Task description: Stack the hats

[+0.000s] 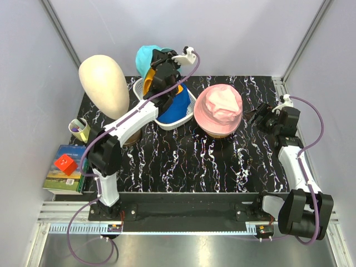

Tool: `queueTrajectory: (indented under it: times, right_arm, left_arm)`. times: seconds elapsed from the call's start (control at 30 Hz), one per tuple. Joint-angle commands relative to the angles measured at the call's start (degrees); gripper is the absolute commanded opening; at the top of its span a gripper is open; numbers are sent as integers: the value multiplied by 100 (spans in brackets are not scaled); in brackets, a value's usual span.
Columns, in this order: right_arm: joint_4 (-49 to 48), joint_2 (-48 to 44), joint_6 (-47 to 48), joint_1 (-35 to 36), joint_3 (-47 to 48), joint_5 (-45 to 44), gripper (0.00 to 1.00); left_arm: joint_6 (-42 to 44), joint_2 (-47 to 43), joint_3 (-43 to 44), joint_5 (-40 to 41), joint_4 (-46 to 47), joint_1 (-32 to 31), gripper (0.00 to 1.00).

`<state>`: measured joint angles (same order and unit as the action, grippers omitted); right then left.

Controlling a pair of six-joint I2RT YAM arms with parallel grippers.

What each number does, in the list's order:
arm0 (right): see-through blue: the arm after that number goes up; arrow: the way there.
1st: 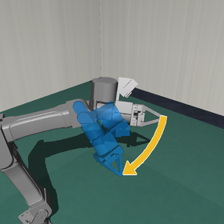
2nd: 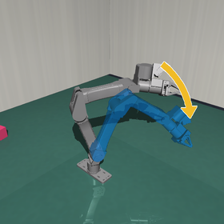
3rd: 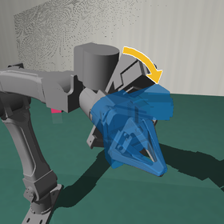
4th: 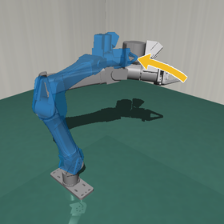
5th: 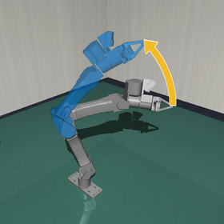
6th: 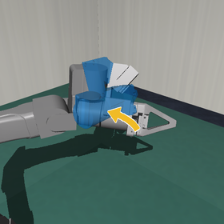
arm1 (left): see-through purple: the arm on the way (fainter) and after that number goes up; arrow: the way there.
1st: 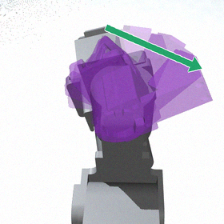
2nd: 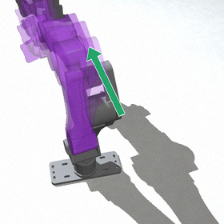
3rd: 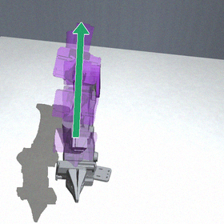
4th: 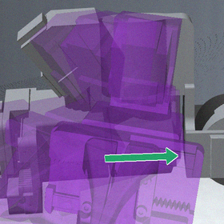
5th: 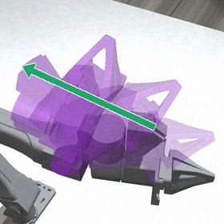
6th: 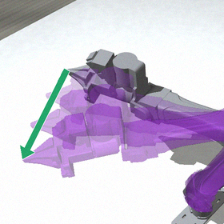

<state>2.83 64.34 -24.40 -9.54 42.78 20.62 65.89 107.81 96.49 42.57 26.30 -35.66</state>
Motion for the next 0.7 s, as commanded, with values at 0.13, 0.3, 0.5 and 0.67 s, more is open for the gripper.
queueTrajectory:
  times: [0.13, 0.3, 0.5, 0.67]
  right_arm:
    - [-107, -202, 23, -30, 2, 65, 86]
    - [-98, -229, 23, -30, -7, 135, 86]
    - [-116, -185, -3, -30, -7, 187, 86]
    - [-160, -141, -21, -30, -24, 214, 86]
  left_arm:
    - [-1946, 170, 556, -986, -1943, 68, 0]
    - [-2957, 679, 933, -1058, -2752, 497, 0]
    - [-3248, 1154, 1126, -777, -2973, 744, 6]
    - [-3565, 980, 899, -558, -3027, 789, 18]
